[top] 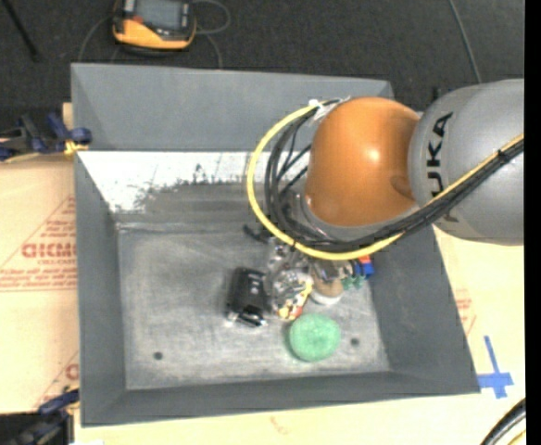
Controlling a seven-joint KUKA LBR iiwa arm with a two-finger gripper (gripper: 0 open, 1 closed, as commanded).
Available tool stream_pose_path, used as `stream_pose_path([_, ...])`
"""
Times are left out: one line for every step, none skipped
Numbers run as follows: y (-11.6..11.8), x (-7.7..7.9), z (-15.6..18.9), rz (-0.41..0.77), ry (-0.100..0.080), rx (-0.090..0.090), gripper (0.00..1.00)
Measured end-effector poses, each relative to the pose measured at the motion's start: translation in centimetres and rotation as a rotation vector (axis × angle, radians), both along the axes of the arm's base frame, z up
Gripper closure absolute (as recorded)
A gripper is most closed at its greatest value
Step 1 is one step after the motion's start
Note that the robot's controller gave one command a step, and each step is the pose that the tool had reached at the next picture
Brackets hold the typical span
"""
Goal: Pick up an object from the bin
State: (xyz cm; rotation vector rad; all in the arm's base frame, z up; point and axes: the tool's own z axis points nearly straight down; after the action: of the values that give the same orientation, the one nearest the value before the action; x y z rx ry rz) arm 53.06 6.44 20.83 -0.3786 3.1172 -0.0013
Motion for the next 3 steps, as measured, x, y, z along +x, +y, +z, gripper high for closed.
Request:
stream_pose_path([-3.3,2.7,-10.6,-0.27,0.002,0.001,0.0])
stream_pose_path([-3.2,2.7,-10.3,-0.267,-0.001,0.001,0.0])
stream_pose_path([-2.0,3.6,-12.8,0.048,-0.012,-0.005,1.0])
